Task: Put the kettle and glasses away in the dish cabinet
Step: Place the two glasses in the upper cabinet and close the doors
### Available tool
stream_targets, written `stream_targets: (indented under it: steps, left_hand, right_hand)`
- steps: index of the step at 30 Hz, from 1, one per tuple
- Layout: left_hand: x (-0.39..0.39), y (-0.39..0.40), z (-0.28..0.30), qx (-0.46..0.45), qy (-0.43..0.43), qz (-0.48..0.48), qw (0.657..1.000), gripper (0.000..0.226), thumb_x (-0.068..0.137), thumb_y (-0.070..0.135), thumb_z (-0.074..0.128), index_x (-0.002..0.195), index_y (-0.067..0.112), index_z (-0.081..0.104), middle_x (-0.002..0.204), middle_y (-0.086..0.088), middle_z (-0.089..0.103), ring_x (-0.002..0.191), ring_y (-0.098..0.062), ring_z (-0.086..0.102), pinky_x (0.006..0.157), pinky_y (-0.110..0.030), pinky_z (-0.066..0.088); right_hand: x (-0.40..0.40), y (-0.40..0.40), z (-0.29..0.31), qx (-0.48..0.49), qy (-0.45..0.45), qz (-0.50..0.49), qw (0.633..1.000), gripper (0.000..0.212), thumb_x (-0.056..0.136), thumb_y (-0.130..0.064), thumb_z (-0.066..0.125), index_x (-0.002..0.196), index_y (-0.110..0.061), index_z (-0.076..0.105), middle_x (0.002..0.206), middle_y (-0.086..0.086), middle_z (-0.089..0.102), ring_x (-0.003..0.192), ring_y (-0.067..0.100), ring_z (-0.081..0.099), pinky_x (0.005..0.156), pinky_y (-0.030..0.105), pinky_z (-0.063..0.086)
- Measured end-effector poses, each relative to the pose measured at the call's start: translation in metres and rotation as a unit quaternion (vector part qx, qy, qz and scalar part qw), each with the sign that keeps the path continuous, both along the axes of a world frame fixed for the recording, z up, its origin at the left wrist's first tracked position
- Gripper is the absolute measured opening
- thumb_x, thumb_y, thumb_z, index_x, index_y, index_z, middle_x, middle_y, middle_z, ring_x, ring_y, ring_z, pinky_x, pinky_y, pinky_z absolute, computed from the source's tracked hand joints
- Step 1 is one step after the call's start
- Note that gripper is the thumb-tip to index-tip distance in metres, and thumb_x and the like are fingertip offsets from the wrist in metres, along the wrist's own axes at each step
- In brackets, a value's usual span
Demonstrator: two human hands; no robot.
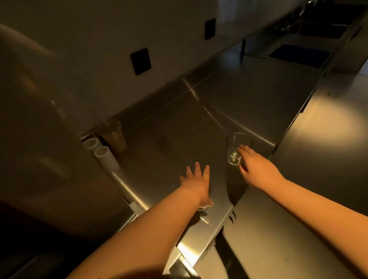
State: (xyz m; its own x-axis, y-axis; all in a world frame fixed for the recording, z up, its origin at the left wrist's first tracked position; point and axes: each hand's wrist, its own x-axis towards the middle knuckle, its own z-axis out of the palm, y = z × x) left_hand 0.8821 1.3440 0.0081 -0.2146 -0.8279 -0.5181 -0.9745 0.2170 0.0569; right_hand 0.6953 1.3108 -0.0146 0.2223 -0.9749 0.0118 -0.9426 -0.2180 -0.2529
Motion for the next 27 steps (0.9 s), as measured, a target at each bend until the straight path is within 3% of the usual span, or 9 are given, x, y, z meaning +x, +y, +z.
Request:
stream_targets:
  steps: [6,10,13,15,17,20,23,27]
  left_hand:
    - [-0.001,-0.012,-0.024,0.01,0.003,-0.017,1.0,0.086,0.091,0.033,0.057,0.152,0.02,-0.003,0.158,-0.009,-0.011,0.144,-0.038,-0.003,0.11,-0.053,0.028]
    - [0.005,-0.015,-0.032,0.026,0.011,-0.012,1.0,0.084,0.092,0.028,0.058,0.152,0.019,0.0,0.159,-0.008,-0.008,0.145,-0.035,-0.001,0.111,-0.05,0.028]
    - [0.01,-0.016,-0.035,0.03,0.024,-0.013,0.999,0.086,0.088,0.026,0.064,0.151,0.016,0.007,0.157,-0.012,0.006,0.143,-0.036,0.012,0.111,-0.046,0.031]
    - [0.01,-0.017,-0.036,0.01,0.029,-0.03,0.999,0.08,0.085,0.023,0.067,0.147,0.013,0.018,0.148,-0.014,0.023,0.134,-0.035,0.027,0.105,-0.044,0.038]
    - [0.009,-0.018,-0.037,-0.002,0.038,-0.04,0.998,0.075,0.085,0.021,0.067,0.145,0.011,0.023,0.142,-0.014,0.028,0.13,-0.035,0.032,0.102,-0.044,0.041]
    - [0.006,-0.021,-0.04,-0.018,0.056,-0.045,0.997,0.079,0.087,0.021,0.064,0.149,0.011,0.015,0.146,-0.013,0.024,0.134,-0.035,0.026,0.104,-0.044,0.039]
    - [0.002,-0.025,-0.043,-0.035,0.076,-0.042,0.996,0.079,0.09,0.02,0.06,0.15,0.011,0.01,0.152,-0.011,0.018,0.14,-0.034,0.016,0.108,-0.044,0.035]
    - [-0.002,-0.029,-0.048,-0.046,0.087,-0.045,0.994,0.076,0.093,0.018,0.056,0.151,0.014,0.006,0.158,-0.009,0.004,0.144,-0.032,0.003,0.112,-0.045,0.029]
  right_hand:
    - [-0.007,-0.033,-0.023,0.026,0.035,0.014,0.999,0.061,0.091,-0.014,0.051,0.146,-0.005,0.026,0.153,0.012,0.026,0.143,0.025,0.018,0.113,0.035,0.025]
    - [-0.005,-0.042,-0.035,0.038,0.057,0.025,0.997,0.068,0.088,-0.01,0.055,0.147,-0.005,0.023,0.154,0.012,0.025,0.143,0.027,0.019,0.112,0.035,0.025]
    - [-0.003,-0.048,-0.04,0.02,0.061,0.023,0.998,0.068,0.085,-0.006,0.055,0.147,-0.004,0.025,0.149,0.015,0.033,0.138,0.03,0.03,0.109,0.034,0.027]
    - [-0.001,-0.053,-0.041,-0.004,0.073,0.02,0.997,0.067,0.083,-0.004,0.055,0.145,-0.003,0.03,0.14,0.019,0.044,0.126,0.034,0.042,0.104,0.035,0.032]
    - [-0.001,-0.058,-0.043,-0.015,0.085,0.015,0.996,0.061,0.081,-0.001,0.055,0.14,-0.001,0.038,0.129,0.019,0.052,0.114,0.036,0.049,0.096,0.037,0.037]
    - [-0.002,-0.064,-0.043,-0.02,0.084,-0.003,0.996,0.04,0.08,0.003,0.053,0.12,-0.001,0.053,0.111,0.019,0.06,0.099,0.037,0.053,0.081,0.037,0.042]
    - [-0.004,-0.067,-0.039,-0.033,0.077,-0.017,0.996,0.026,0.078,0.007,0.052,0.101,-0.001,0.059,0.096,0.018,0.063,0.089,0.037,0.055,0.069,0.031,0.034]
    - [-0.004,-0.068,-0.036,-0.034,0.081,-0.02,0.996,0.021,0.079,0.004,0.053,0.095,-0.006,0.06,0.093,0.013,0.064,0.088,0.034,0.057,0.068,0.033,0.039]
